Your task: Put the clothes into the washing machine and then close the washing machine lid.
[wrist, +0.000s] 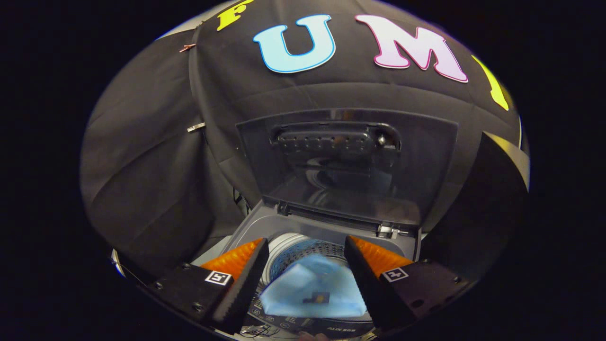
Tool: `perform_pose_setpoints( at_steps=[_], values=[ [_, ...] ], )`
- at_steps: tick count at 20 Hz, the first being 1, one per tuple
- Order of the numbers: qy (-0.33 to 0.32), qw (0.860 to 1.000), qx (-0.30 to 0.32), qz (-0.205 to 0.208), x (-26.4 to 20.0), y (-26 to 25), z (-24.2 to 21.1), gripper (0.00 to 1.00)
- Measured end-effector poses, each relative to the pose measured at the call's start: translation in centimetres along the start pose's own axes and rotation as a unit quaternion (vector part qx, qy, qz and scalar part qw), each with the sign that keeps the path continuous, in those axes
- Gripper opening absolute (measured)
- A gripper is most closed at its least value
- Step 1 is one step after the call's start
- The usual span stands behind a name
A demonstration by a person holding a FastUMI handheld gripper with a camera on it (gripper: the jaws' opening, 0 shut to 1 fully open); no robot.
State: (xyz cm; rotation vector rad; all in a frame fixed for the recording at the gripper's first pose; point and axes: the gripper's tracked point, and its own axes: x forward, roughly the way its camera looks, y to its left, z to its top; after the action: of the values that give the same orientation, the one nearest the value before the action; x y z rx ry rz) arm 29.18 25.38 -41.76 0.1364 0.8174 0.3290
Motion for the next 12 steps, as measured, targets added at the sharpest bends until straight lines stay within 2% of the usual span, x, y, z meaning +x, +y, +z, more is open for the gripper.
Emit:
perform_pose_setpoints(
  at_steps=[6, 12],
  values=[
    [-0.004, 1.000, 0.001, 0.001, -1.7, 0.6, -0.2, 0.99],
    [-0.036, 0.999, -0.014, 0.002, -5.6, 1.6, 1.9, 0.99]
  ],
)
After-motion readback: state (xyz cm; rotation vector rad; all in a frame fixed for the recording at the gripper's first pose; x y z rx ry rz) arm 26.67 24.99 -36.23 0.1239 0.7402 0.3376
